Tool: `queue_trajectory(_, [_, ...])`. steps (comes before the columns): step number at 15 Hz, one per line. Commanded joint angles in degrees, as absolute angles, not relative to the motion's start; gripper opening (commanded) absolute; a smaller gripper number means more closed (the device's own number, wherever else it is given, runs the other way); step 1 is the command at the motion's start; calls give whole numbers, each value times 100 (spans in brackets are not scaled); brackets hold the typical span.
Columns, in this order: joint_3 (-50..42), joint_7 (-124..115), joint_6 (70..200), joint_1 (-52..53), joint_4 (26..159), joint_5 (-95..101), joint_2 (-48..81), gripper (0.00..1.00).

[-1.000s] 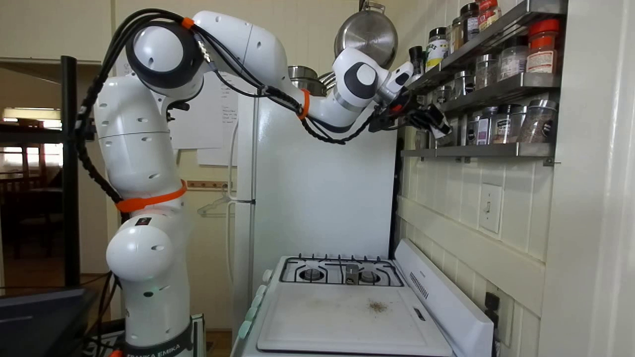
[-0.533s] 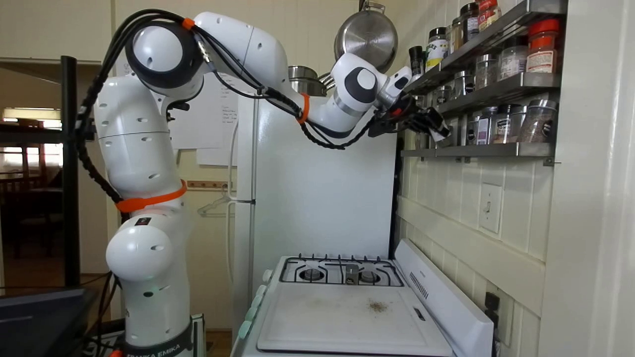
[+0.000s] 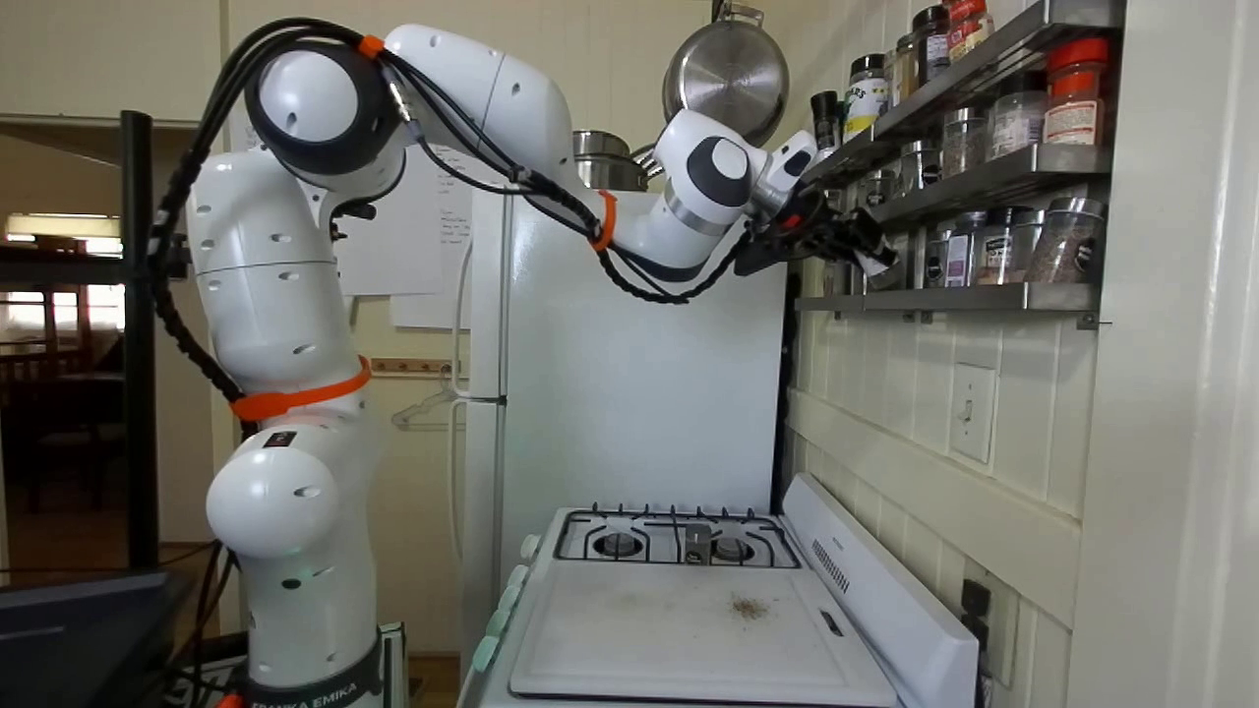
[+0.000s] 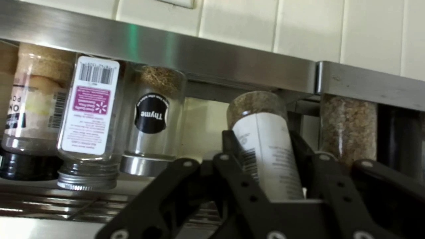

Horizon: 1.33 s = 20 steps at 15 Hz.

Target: Put the right bottle on the bottom shelf

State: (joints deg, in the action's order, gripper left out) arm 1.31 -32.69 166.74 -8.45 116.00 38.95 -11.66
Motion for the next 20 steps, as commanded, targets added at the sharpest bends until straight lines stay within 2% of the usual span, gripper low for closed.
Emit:
queue_trajectory(1, [122,-3375,16876,-935,11725,4044,-1220,17])
queue_trajectory(20, [33,-3234,16815,-884,11595,3871,-987,17])
